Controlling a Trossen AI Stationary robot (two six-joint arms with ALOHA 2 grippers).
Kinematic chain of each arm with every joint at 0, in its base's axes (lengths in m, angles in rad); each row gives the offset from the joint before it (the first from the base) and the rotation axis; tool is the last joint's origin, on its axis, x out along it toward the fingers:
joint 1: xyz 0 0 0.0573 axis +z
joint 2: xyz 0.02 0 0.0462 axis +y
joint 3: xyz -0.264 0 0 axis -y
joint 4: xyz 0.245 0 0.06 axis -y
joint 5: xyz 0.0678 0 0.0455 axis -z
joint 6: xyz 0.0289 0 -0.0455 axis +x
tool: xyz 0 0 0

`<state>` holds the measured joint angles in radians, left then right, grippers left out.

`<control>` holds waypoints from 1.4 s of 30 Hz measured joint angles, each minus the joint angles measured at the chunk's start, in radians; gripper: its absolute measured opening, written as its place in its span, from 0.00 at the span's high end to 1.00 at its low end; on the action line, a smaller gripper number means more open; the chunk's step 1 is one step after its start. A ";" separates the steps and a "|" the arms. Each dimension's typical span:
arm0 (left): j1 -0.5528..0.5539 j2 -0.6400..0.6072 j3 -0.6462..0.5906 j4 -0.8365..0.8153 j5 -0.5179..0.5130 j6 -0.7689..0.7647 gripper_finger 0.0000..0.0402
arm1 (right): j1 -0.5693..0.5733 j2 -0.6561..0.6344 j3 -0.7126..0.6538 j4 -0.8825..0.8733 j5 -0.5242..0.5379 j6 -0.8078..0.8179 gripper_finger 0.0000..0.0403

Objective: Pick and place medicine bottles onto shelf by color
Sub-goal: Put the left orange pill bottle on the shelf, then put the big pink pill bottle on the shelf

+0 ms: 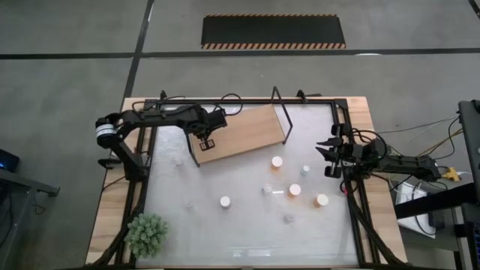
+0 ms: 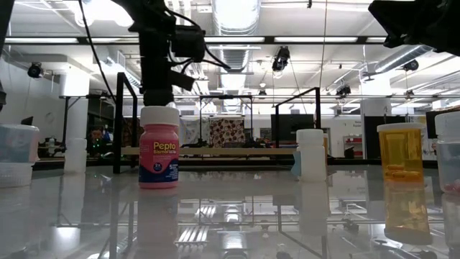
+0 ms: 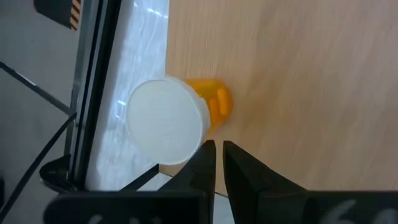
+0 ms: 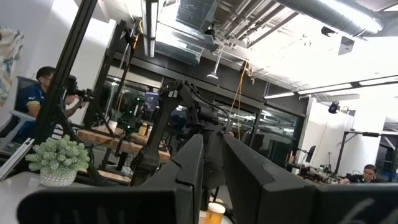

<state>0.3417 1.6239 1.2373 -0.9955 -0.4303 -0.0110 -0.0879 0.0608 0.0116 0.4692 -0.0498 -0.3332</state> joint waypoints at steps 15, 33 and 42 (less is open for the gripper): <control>0.012 -0.006 0.033 -0.045 -0.053 -0.035 0.97 | 0.000 0.000 0.000 0.000 0.000 0.000 0.87; -0.439 -0.160 0.133 0.199 -0.036 -0.098 0.97 | 0.000 0.020 0.000 0.003 -0.083 0.122 0.87; -0.715 -0.208 -0.009 0.622 -0.036 0.182 0.97 | 0.020 0.086 0.044 0.088 -0.108 0.199 0.87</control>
<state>-0.3728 1.4155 1.2282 -0.3737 -0.4660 0.1715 -0.0681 0.1472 0.0552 0.5570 -0.1577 -0.1342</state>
